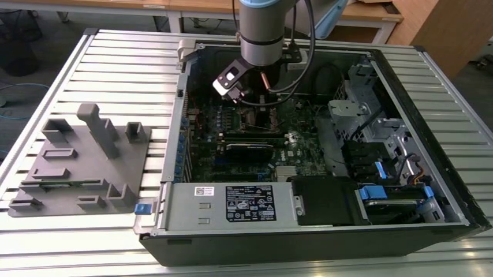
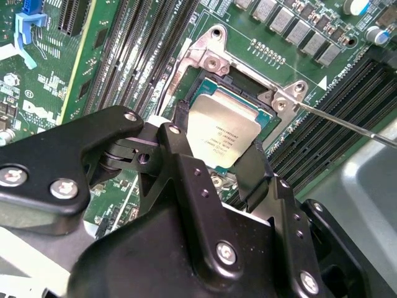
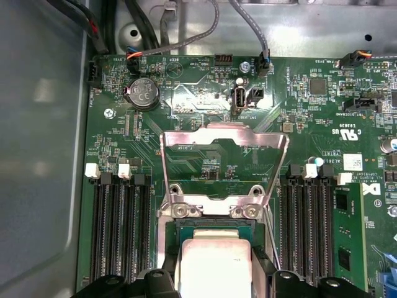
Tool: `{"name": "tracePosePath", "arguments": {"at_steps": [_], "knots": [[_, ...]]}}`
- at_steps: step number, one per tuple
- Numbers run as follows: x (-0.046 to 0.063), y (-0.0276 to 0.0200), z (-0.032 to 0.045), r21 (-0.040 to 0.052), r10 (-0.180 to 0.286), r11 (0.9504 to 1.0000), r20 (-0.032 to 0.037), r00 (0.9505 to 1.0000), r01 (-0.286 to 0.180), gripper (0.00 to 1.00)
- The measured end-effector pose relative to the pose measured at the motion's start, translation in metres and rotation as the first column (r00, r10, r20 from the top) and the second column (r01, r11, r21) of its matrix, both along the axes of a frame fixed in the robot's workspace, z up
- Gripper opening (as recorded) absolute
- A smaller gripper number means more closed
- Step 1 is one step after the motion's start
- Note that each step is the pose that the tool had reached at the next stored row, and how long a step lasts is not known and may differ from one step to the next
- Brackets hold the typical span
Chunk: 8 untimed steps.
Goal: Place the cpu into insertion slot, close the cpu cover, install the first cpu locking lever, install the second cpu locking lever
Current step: 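Place the cpu into insertion slot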
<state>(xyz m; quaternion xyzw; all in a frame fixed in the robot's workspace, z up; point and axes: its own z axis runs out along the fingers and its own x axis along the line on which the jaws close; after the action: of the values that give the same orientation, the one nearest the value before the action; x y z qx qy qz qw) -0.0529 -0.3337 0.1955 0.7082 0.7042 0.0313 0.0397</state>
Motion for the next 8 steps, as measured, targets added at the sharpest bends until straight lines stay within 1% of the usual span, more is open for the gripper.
{"name": "tracePosePath", "arguments": {"at_steps": [8], "knots": [[0.0,0.0,0.0001,-0.0001,-0.014,0.9999,-0.0001,0.9999,0.014,0.54]]}}
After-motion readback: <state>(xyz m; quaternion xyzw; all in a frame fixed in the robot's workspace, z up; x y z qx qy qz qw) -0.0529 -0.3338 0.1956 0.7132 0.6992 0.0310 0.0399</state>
